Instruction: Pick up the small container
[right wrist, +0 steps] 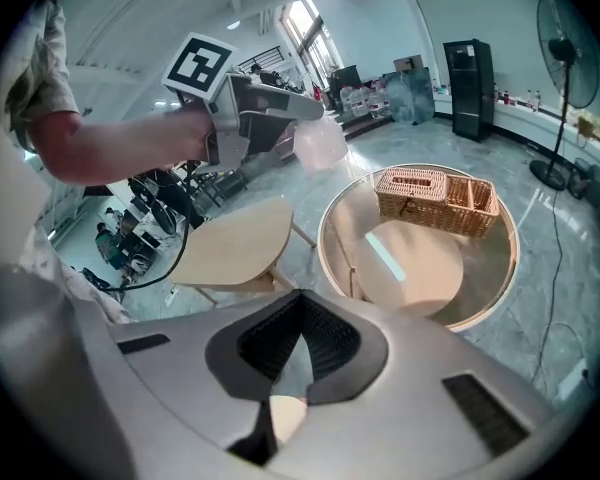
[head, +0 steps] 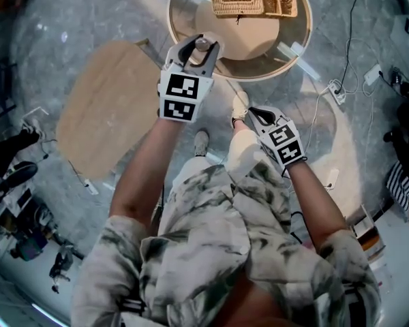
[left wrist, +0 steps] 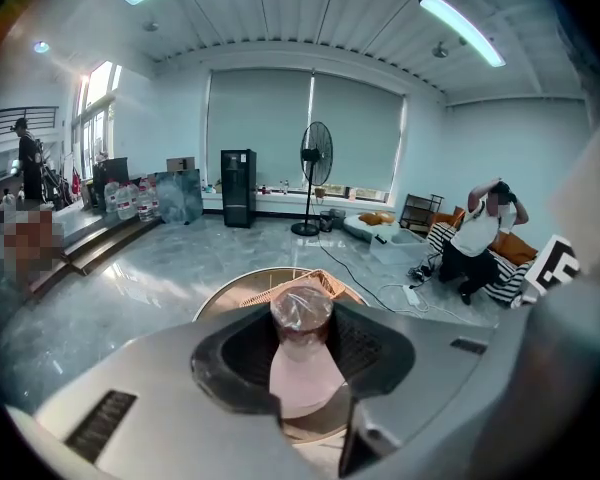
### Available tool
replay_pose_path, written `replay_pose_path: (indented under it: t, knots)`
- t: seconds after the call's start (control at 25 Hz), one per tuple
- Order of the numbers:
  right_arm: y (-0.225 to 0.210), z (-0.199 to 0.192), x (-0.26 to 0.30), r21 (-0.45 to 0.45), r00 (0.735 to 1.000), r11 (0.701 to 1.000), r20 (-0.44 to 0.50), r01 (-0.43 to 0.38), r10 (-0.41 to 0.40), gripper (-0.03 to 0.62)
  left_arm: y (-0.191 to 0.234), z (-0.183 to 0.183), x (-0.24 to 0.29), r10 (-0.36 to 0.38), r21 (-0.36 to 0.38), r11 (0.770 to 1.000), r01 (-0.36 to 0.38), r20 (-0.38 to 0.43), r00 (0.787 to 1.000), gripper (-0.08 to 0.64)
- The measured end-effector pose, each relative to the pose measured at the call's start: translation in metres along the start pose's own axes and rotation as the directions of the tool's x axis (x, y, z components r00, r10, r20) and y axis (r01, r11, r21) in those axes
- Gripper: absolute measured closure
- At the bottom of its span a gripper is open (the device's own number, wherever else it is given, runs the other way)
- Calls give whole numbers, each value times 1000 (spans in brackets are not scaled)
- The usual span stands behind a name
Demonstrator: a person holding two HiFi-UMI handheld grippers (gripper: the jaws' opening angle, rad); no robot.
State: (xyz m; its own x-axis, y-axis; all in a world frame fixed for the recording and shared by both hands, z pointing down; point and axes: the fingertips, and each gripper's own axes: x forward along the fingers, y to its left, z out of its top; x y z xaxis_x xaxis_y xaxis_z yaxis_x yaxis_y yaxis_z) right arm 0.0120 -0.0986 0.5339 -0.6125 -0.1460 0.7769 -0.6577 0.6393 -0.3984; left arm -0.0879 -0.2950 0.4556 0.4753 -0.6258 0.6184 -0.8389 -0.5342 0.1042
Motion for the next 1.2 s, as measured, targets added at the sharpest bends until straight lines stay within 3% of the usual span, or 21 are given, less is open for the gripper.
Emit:
replay_pose_path:
  t: [1.2]
  knots:
    - [-8,8,2,-54,1000,999,3,5,-5,572,-16,16,-22,1,3,1000,-1,12,1000,408]
